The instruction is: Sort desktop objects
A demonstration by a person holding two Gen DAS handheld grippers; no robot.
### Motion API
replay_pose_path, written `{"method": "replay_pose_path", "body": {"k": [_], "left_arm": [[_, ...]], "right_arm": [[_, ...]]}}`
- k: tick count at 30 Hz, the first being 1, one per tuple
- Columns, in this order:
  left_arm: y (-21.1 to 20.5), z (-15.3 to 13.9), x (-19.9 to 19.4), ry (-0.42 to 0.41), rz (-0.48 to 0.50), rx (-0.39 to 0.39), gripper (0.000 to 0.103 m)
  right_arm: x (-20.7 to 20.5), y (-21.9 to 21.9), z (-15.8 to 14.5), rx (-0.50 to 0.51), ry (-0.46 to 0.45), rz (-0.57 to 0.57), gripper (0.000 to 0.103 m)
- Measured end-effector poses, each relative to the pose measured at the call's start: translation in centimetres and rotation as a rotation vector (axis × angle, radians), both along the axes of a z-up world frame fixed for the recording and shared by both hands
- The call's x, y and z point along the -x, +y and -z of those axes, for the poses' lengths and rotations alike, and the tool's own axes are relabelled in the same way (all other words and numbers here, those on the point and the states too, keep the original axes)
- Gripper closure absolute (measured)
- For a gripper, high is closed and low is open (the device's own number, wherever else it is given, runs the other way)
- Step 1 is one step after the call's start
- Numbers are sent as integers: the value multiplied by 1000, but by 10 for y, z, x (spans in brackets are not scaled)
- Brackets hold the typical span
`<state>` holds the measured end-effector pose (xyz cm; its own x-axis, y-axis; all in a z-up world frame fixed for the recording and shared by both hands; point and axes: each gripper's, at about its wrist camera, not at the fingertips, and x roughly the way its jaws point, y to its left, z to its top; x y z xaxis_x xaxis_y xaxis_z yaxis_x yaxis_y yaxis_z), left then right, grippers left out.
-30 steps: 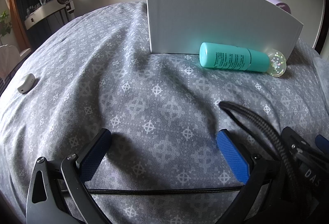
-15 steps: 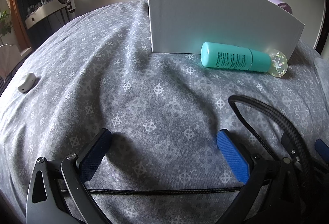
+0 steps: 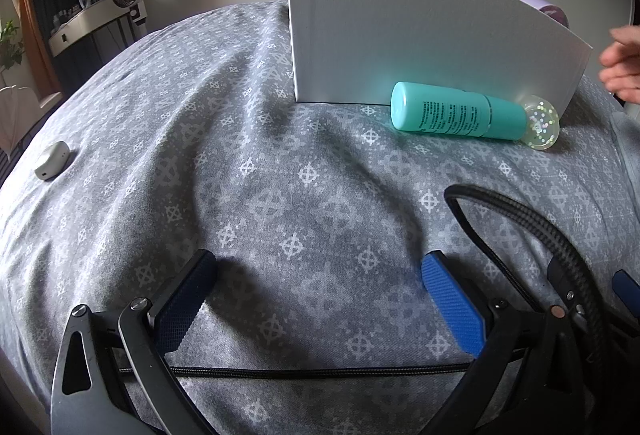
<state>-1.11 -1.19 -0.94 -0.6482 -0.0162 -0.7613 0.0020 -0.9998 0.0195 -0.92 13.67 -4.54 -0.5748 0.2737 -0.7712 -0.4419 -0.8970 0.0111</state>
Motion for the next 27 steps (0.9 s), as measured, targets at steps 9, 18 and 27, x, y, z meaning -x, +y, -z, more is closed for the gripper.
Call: {"method": "replay_pose_path", "body": {"k": [9, 18, 27], "left_arm": [[0, 0, 0, 0, 0, -1, 0], [0, -1, 0, 0, 1, -1, 0], [-2, 1, 2, -1, 1, -5, 0]], "right_arm": [[-1, -2, -2, 1, 1, 0, 0], [-1, -1, -2, 1, 2, 0, 0], [-1, -1, -1, 1, -1, -1, 0]]}}
